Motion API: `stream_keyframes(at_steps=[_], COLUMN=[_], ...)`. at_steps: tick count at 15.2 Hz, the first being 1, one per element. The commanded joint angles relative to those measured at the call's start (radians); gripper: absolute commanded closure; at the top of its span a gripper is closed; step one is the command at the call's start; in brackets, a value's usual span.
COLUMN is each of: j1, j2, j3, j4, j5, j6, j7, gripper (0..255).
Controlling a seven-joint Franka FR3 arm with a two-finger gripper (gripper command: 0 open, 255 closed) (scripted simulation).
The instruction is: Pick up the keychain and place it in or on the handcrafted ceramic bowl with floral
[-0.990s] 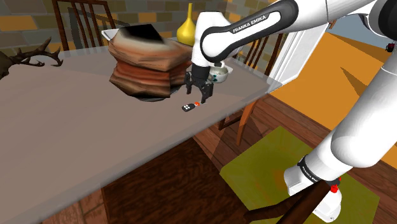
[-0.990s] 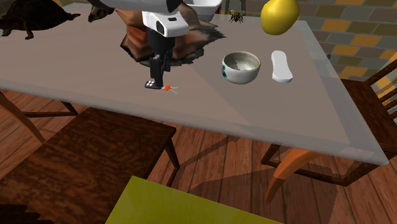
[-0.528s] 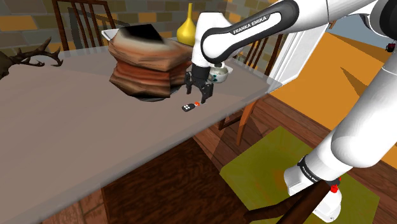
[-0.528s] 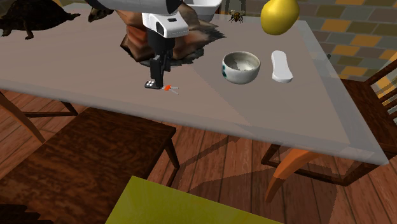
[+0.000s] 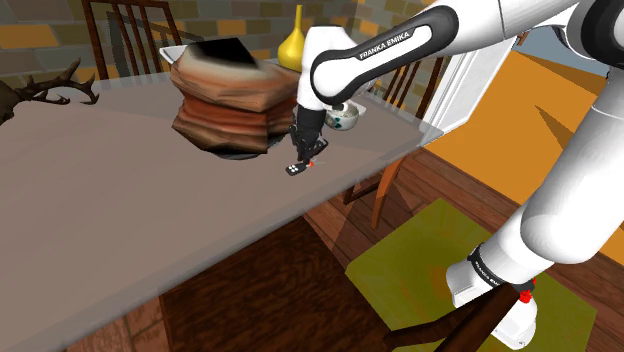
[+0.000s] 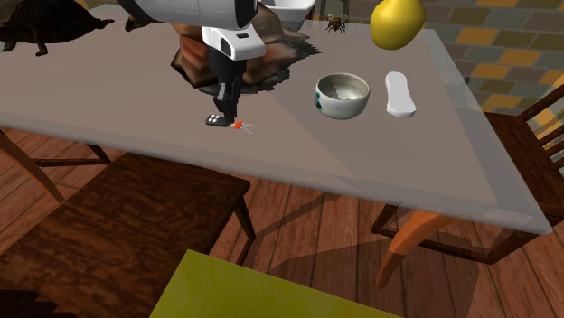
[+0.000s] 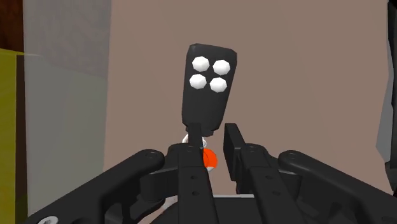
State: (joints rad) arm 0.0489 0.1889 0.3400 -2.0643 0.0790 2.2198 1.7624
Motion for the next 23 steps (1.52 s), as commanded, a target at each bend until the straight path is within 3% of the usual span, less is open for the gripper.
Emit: stream_keyframes(at_steps=[1,9,10,13,23], j1=[0.002,-0.011,-0.011,0.051,0.054], j2=[0.009,-0.031,-0.031,-0.123,-0.062], j3=[0.001,-0.001,-0.001,0.020,0.017], j4=[-0.002,-0.016,-0.016,-0.070,-0.109], j5=[0.000,0.014,0.014,-0.118,-0.149], j6=[-0.001,-0.020,-0.020,-0.002,0.092], j7=[0.001,-0.019,-0.019,0.161,0.183], gripper=[255,255,0,0,0])
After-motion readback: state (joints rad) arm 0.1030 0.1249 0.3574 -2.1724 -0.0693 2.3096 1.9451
